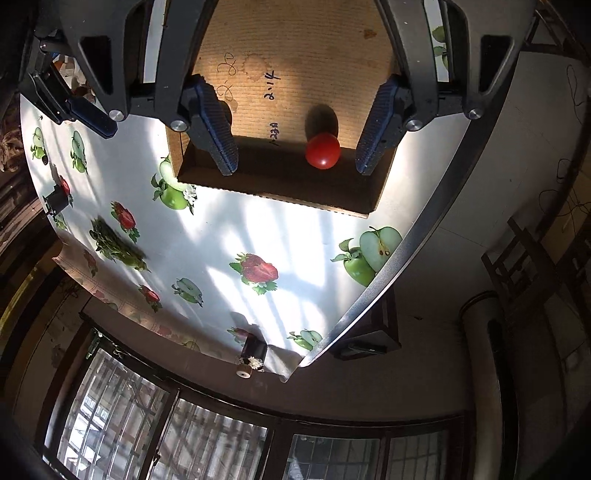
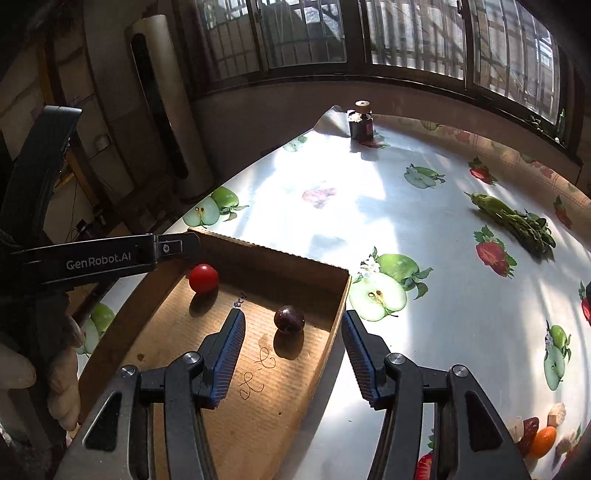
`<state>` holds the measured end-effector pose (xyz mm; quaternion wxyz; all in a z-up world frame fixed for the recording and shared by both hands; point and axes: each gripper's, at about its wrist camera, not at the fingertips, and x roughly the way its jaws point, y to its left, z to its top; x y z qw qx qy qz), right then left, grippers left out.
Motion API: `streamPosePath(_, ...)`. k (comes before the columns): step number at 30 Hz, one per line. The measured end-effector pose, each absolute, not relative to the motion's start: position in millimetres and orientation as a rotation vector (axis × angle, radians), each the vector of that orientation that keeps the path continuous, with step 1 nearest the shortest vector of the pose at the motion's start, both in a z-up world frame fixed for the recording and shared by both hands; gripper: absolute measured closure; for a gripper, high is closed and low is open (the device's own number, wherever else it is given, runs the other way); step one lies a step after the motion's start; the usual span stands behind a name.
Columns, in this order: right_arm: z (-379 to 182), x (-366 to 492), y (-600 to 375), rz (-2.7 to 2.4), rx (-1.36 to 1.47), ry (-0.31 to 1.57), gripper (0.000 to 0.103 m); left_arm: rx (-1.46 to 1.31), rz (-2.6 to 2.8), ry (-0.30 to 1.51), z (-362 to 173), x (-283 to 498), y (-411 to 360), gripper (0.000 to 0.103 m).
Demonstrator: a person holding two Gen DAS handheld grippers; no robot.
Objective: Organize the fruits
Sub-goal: 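Move both open grippers back over the fruit on the table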
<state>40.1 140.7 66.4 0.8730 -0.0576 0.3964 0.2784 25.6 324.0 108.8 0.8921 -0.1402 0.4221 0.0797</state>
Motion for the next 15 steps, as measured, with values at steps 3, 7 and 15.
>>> streamPosePath(3, 76.4, 32.1, 107.1, 0.553, -0.062, 0.825, 0.045, -0.234, 0.128, 0.851, 124.4, 11.9, 294.8, 0.036)
streamPosePath(7, 83.2, 16.8, 60.8, 0.515, -0.016, 0.821, 0.039, -0.194, 0.029, 0.826, 135.2, -9.0, 246.7, 0.036)
streamPosePath(15, 70.2, -7.6, -29.1, 0.433, 0.042, 0.85, 0.039, -0.189, -0.124, 0.847, 115.0, -39.7, 156.2, 0.035)
